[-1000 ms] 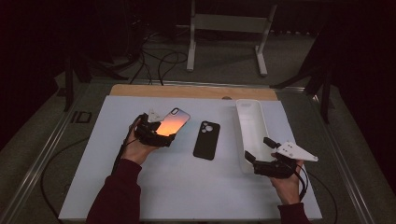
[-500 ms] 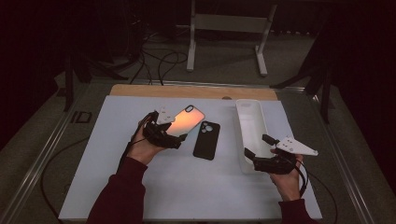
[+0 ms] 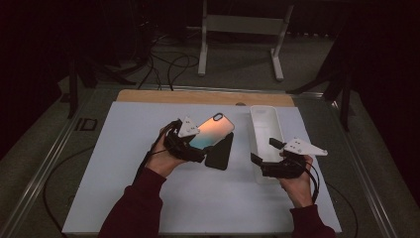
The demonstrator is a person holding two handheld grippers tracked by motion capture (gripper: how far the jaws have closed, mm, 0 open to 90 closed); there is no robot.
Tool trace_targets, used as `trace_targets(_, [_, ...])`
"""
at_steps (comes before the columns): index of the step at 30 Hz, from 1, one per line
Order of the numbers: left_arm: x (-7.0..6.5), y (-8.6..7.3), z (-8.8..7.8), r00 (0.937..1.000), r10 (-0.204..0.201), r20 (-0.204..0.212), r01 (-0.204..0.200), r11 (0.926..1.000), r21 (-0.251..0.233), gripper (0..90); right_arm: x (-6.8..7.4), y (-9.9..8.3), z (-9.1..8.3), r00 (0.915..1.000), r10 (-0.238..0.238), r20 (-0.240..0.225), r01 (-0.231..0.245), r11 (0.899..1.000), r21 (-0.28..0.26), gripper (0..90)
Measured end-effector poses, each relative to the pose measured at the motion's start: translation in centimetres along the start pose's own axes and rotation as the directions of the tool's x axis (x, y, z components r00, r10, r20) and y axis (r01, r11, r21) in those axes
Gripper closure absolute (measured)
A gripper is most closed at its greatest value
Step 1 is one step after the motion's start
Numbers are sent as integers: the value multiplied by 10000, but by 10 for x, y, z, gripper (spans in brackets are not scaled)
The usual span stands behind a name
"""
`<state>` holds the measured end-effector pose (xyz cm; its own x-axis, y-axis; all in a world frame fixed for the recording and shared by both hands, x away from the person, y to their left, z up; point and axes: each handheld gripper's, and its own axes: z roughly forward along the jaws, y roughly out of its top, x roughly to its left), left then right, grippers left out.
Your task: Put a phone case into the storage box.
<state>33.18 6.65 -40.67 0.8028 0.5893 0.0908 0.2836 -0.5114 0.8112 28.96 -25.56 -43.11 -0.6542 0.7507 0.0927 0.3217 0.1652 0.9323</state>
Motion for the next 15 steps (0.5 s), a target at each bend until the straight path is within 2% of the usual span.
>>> trace_targets(8, [-15, 8, 3, 9987, 403, 302, -396, 9990, -212, 170, 3, 9, 9, 9983, 231, -534, -230, 9997, 10, 84])
trace_targets(15, [-27, 13, 4, 9961, 708, 527, -688, 9968, -396, 170, 5, 17, 17, 9940, 627, -891, -629, 9980, 6, 85])
